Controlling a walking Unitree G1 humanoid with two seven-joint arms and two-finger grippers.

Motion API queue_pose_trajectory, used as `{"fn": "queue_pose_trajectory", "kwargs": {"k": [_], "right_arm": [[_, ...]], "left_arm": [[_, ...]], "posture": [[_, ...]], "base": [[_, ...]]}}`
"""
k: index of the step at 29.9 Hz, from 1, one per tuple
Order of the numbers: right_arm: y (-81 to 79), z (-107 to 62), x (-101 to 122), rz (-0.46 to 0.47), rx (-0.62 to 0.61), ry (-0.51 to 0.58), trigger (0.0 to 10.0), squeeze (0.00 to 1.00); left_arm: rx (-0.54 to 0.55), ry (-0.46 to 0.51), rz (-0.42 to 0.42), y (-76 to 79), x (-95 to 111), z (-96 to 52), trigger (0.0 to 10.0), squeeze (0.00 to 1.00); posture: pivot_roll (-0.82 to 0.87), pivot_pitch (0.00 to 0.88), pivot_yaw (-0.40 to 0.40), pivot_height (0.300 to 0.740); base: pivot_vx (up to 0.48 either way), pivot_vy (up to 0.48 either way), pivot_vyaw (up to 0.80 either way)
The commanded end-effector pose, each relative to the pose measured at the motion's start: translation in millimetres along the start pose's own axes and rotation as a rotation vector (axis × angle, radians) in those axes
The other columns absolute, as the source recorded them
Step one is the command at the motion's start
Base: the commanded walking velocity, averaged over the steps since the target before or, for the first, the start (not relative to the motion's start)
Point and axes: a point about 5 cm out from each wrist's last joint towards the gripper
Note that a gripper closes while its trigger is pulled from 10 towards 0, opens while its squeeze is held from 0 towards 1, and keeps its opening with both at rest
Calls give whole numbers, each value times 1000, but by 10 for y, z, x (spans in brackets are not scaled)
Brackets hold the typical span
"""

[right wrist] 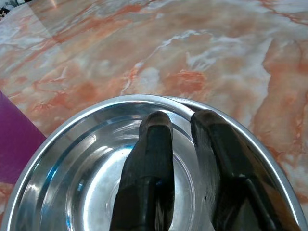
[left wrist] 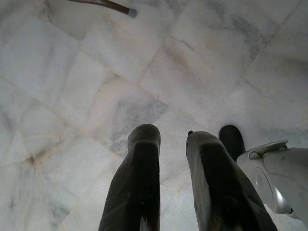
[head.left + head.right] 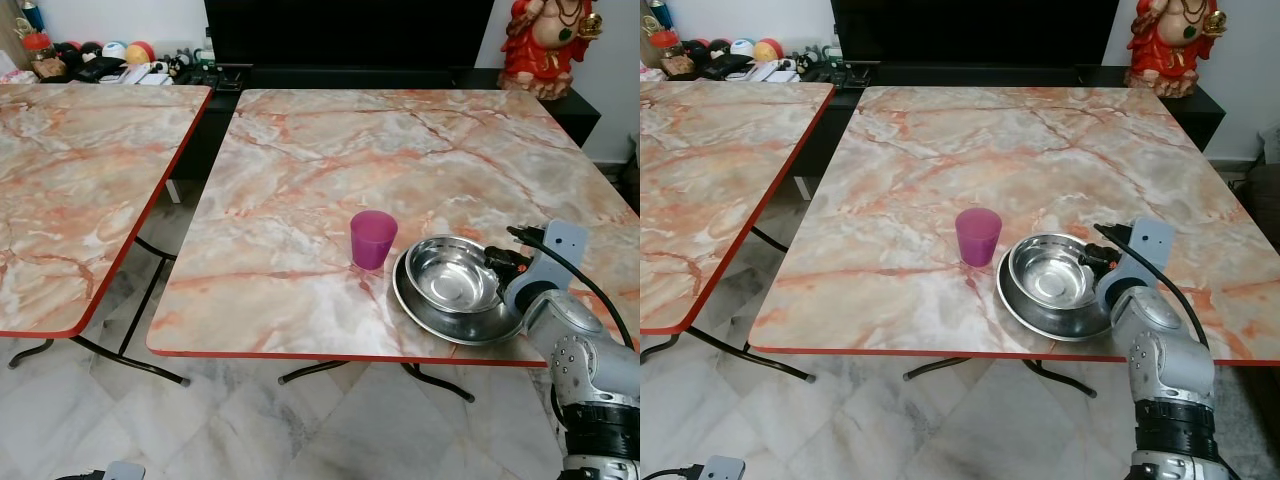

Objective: Setting the table

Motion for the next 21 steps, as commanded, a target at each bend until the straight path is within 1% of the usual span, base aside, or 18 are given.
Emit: {"fn": "queue_pose_trajectory", "kwargs": {"k": [1,2,3,4,5,6,7,8,9,10,11,12,13,14,15,17,20,21], "right_arm": [[-53,-13,114,16,18,62,10000,0],[-71,-19,135,27,27,85,10000,0],[-85,-38,202,16,30,146,10000,0],[-85,-38,202,16,30,146,10000,0],[-81,-75,294,-27,8,231,10000,0],[-50,-116,356,-103,-39,301,10000,0],[-40,-186,389,-220,-75,381,10000,0],[-51,-211,381,-260,-72,399,10000,0],[-61,-236,351,-251,-61,406,10000,0],[-57,-273,305,-202,-54,414,10000,0],[-44,-311,270,-182,-52,426,10000,0],[-40,-324,258,-183,-52,433,10000,0],[-25,-342,239,-210,-64,434,10000,0],[-25,-342,239,-210,-64,434,10000,0],[-15,-352,227,-231,-73,434,10000,0],[21,-397,137,-307,-98,439,10000,0],[61,-473,48,-319,-98,468,10000,0],[111,-508,13,-316,-121,477,10000,0]], "left_arm": [[0,-29,11,-8,-78,-25,10000,0],[0,-30,12,-10,-81,-26,10000,0],[0,-30,13,-11,-83,-28,10000,0],[0,-30,13,-11,-83,-28,10000,0],[0,-31,14,-12,-87,-29,10000,0],[1,-30,16,-13,-85,-29,10000,0],[5,-25,17,-18,-76,-27,10000,0],[8,-22,16,-22,-70,-26,10000,0],[11,-20,14,-29,-66,-27,10000,0],[14,-19,12,-38,-65,-28,10000,0],[19,-21,4,-45,-70,-30,10000,0],[21,-22,0,-47,-72,-31,10000,0],[22,-22,-1,-51,-72,-31,10000,0],[22,-22,-1,-51,-72,-31,10000,0],[23,-23,-1,-53,-72,-31,10000,0],[21,-24,2,-52,-74,-32,10000,0],[19,-25,8,-58,-72,-32,10000,0],[20,-26,8,-69,-69,-33,10000,0]], "posture": [[-39,127,25,740],[-40,123,26,740],[-41,116,26,740],[-41,116,26,740],[-43,109,26,740],[-44,103,23,740],[-41,93,19,740],[-41,93,19,740],[-40,81,16,740],[-40,79,16,740],[-41,72,16,740],[-43,62,16,740],[-43,62,16,740],[-43,62,16,740],[-43,62,16,740],[-56,33,16,740],[-60,16,16,740],[-68,0,18,740]], "base": [[0,0,0],[0,0,0],[0,0,0],[0,0,0],[0,0,0],[0,0,0],[0,0,0],[0,0,0],[0,0,0],[0,0,0],[0,0,0],[0,0,0],[0,0,0],[0,0,0],[0,0,0],[0,0,0],[0,0,0],[0,0,0]]}}
Point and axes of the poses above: a point about 5 cm out from each wrist's last joint towards the gripper, its own z axis pointing out of the wrist towards the gripper, its own x axis along the axis of the wrist's last joint, y = z × x, and after that the axes turned 6 degrees about -z, right-handed
